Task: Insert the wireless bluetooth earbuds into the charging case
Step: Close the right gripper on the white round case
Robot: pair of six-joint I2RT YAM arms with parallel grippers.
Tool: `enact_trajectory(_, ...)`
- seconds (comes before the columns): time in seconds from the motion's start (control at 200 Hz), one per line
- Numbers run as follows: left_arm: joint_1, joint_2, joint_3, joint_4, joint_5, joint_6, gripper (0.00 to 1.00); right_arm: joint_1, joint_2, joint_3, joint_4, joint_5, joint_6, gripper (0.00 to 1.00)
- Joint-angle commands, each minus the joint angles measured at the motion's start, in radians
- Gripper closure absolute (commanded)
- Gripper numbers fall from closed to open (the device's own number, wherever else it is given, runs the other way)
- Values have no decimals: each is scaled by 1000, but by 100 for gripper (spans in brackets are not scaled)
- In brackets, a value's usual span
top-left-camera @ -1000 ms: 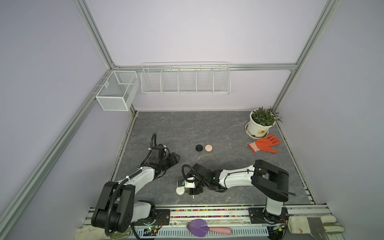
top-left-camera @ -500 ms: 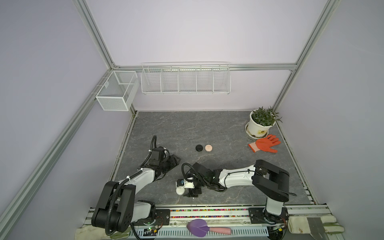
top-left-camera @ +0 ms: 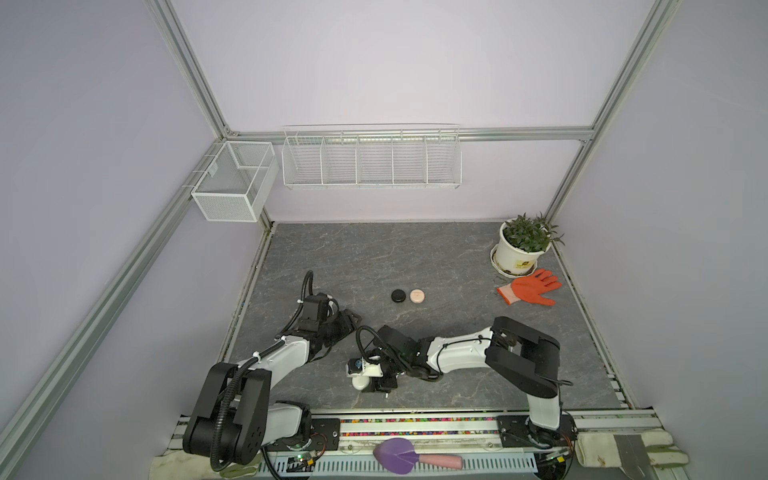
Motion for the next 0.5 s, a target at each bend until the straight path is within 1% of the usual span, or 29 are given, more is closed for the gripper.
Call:
enact_trajectory(0.0,8,-19,-7,-18,7,-4,32,-4,26,9,0,-19,2,36)
enact_trajectory(0.35,8,-56,3,-44,-5,-4,32,-6,0,13,-21,4,3,48)
enact_trajectory(0.44,9,-75,6,-65,-3,-2,32,-7,-36,38,-100,26,-26,52)
enact_trajectory(0.5,9,-99,-1,-71,8,-10,32,-15,-88,51,-146,71,-52,53)
